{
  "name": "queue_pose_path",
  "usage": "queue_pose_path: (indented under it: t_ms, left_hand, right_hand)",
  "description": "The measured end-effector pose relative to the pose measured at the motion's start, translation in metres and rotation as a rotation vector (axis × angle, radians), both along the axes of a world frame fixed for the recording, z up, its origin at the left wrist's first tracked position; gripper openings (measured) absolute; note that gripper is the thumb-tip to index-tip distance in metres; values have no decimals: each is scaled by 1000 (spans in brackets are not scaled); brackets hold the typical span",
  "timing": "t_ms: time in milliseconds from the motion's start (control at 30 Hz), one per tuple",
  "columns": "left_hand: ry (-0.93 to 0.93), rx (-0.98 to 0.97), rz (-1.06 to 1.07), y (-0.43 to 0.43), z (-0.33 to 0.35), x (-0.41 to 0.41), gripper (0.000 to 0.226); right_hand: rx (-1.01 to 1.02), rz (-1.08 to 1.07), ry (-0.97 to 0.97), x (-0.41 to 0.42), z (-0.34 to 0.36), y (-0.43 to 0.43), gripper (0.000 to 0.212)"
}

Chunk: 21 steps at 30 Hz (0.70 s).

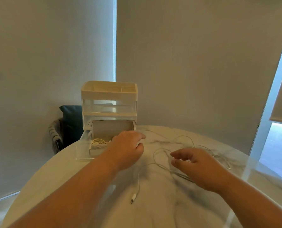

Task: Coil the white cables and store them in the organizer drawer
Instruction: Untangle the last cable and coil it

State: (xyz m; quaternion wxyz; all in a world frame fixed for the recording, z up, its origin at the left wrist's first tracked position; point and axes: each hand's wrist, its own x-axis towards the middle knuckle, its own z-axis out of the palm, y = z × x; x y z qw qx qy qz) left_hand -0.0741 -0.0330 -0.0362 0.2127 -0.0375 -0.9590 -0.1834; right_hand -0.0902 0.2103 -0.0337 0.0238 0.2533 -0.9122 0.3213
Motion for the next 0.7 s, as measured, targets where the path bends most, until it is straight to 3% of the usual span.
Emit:
queue_pose_path:
  t_ms: [67,167,300,467,600,700]
  left_hand:
    - [-1,82,-17,13,8,6,39]
    - [-149,49,26,28,22,12,35]
    - [-363,-11,121,36,25,14,42]
    - [-343,107,126,50,-21,18,45]
    - [-318,147,85,58,-35,10,20]
    - [-228,313,108,63,-37,7,18]
  right_hand:
    - [70,-1,-19,0,-8,10,26]
    - [97,20,-10,-5,-21,10,6]
    - [88,22,30,-13,-24,8,20]
    - [-75,-41,117,-19,-23,15,18]
    - [-157,-54,126,-21,-23,14,19]
    - [-174,-63,126,-24,-21,17,15]
